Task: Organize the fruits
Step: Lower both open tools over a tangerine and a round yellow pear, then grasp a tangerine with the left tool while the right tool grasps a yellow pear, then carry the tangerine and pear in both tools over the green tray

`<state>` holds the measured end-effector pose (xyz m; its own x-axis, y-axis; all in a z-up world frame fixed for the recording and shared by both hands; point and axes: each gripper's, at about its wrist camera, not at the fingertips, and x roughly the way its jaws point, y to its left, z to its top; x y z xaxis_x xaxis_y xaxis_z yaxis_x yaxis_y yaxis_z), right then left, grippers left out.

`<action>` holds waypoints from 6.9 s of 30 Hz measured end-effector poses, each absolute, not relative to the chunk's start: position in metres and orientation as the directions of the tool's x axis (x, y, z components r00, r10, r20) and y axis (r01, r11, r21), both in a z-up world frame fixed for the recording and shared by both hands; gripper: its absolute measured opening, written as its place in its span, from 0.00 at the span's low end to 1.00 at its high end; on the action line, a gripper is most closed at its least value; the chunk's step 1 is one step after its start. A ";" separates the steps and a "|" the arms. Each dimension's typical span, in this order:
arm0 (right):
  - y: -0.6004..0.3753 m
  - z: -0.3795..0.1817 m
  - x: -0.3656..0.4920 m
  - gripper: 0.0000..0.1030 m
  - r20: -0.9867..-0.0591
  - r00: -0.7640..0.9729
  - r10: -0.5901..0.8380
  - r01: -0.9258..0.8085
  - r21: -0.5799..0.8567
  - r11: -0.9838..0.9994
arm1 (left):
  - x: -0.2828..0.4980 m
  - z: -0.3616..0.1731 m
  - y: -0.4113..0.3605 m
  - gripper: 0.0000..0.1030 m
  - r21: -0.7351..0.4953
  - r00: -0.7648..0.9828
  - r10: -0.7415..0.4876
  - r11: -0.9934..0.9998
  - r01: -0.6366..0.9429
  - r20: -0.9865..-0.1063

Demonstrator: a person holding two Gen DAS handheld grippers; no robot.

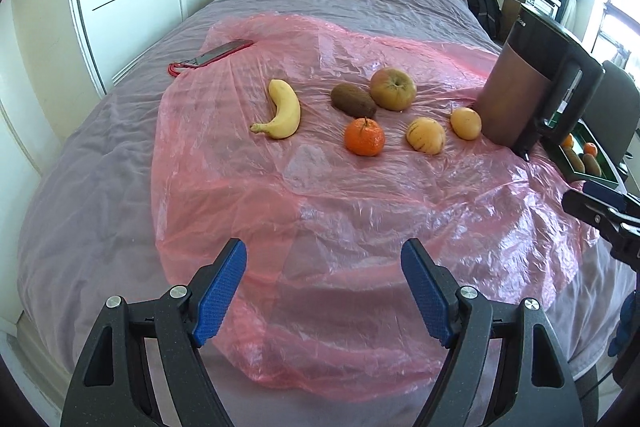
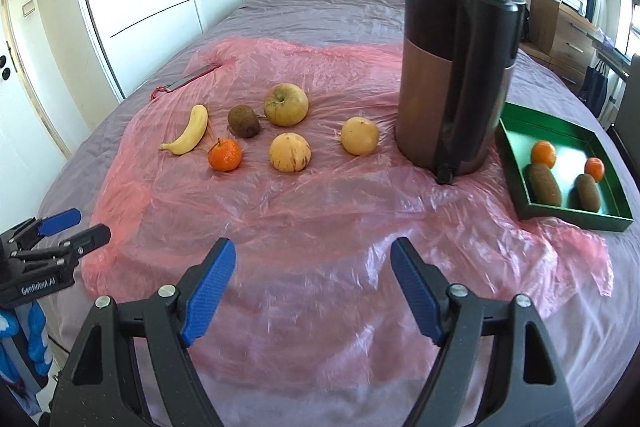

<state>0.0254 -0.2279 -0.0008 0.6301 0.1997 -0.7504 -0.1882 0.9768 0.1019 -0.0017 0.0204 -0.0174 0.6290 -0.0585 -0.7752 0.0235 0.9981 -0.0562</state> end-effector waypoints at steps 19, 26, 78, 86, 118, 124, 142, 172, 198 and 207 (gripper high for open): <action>-0.211 -0.031 0.151 1.00 -0.743 0.659 0.120 -0.068 0.100 0.993 | 0.103 -0.041 0.008 0.73 -0.140 0.604 -0.121 0.990 0.016 -0.788; -0.207 -0.047 0.182 1.00 -0.762 0.640 0.099 -0.048 0.089 0.995 | 0.131 -0.049 0.001 0.73 -0.175 0.601 -0.164 0.984 0.041 -0.782; -0.233 -0.108 0.250 1.00 -0.806 0.581 0.111 -0.049 0.102 0.994 | 0.175 -0.098 -0.004 0.66 -0.229 0.531 -0.202 0.973 0.015 -0.823; -0.236 -0.110 0.249 1.00 -0.799 0.584 0.144 -0.066 0.130 0.989 | 0.175 -0.098 -0.008 0.53 -0.231 0.527 -0.218 0.972 0.041 -0.822; -0.233 -0.101 0.235 0.98 -0.781 0.592 0.198 -0.101 0.172 0.980 | 0.163 -0.082 -0.014 0.38 -0.241 0.577 -0.242 0.967 0.080 -0.780; -0.229 -0.094 0.228 0.98 -0.774 0.598 0.207 -0.115 0.172 0.978 | 0.158 -0.074 -0.007 0.38 -0.256 0.591 -0.246 0.964 0.068 -0.769; -0.209 -0.058 0.180 0.98 -0.751 0.595 0.288 -0.211 0.200 0.957 | 0.119 -0.045 -0.004 0.38 -0.252 0.610 -0.237 0.966 0.063 -0.757; -0.287 -0.049 0.054 0.98 -0.778 0.569 0.267 -0.146 0.224 0.964 | 0.035 -0.012 -0.085 0.38 -0.187 0.566 -0.310 0.946 0.266 -0.764; -0.447 -0.040 0.008 0.98 -0.733 0.667 0.134 0.088 0.256 0.963 | 0.024 0.005 -0.247 0.38 -0.158 0.458 -0.431 0.838 0.522 -0.778; -0.510 -0.041 0.010 0.98 -0.715 0.697 0.059 0.180 0.254 0.950 | 0.039 0.007 -0.309 0.38 -0.148 0.419 -0.464 0.788 0.598 -0.780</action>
